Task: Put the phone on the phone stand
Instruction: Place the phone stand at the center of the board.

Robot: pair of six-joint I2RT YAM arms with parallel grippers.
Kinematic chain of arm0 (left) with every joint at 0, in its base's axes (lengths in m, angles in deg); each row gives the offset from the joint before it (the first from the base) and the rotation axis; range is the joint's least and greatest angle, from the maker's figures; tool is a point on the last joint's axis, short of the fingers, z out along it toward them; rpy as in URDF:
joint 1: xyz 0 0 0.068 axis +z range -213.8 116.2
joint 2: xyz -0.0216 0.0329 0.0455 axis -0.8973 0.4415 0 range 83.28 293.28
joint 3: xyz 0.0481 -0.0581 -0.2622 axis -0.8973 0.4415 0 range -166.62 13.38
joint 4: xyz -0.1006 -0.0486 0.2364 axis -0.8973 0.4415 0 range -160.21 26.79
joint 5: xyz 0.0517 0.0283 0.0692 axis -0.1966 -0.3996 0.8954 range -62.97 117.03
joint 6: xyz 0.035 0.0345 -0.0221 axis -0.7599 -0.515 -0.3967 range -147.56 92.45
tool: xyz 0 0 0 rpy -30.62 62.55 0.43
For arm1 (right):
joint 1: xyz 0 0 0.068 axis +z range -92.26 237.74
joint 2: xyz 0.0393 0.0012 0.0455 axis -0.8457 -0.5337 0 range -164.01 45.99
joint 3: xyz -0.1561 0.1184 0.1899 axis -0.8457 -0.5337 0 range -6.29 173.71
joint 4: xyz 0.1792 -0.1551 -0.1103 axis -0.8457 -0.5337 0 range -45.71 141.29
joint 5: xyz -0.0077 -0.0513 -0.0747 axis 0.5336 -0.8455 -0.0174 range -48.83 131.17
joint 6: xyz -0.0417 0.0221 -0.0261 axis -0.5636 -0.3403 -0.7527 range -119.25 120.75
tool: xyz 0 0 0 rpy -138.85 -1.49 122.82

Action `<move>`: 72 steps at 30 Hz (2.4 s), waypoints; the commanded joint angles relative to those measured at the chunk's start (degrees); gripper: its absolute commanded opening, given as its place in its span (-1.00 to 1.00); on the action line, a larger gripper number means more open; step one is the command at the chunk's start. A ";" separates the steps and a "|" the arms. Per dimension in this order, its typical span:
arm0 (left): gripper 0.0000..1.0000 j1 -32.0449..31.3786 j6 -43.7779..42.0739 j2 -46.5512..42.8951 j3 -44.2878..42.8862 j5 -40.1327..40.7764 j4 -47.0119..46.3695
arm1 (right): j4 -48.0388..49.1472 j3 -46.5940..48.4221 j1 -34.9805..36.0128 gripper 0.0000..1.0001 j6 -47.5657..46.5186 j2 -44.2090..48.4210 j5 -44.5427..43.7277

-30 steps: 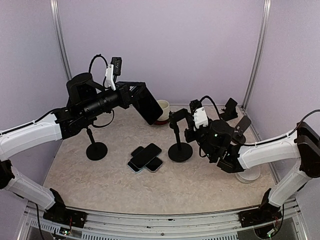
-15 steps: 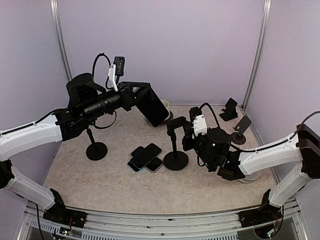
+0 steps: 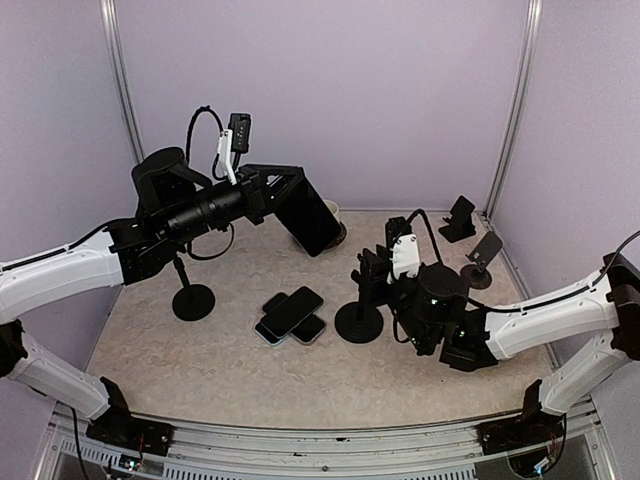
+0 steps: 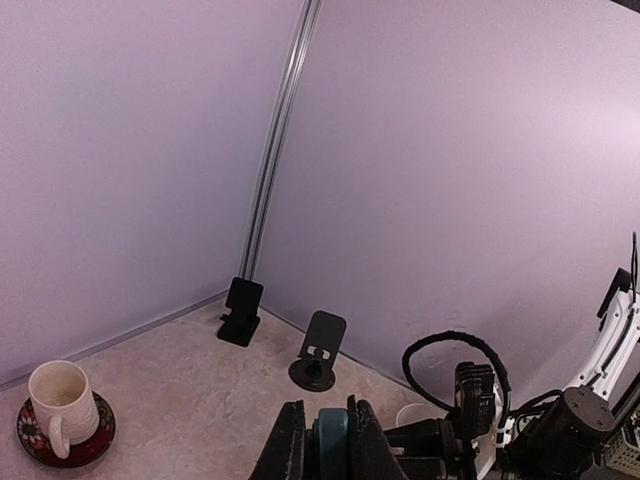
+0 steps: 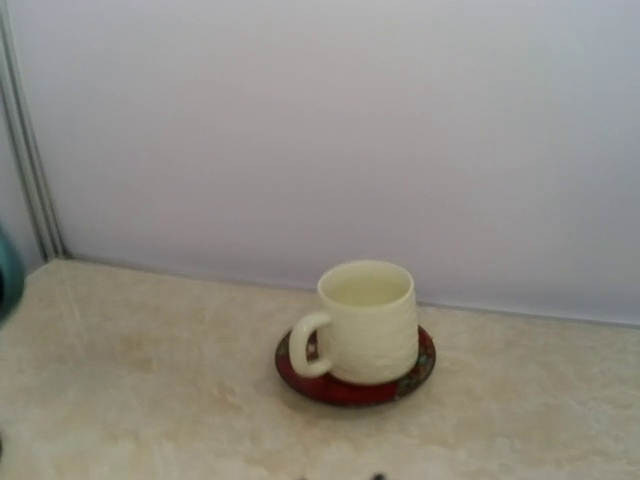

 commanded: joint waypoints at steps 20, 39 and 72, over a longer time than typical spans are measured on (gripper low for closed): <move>-1.00 -1.36 -0.65 -5.66 1.02 1.48 -0.49 | -33.96 -5.69 -12.61 0.79 -6.24 36.21 40.16; -1.00 -1.55 -3.08 -10.22 2.94 1.96 5.27 | -36.07 2.67 -26.64 0.82 -15.67 17.15 81.94; -1.00 -1.54 -2.10 -8.73 1.83 -10.88 10.58 | -47.37 20.07 -48.34 0.65 -23.89 -4.35 121.55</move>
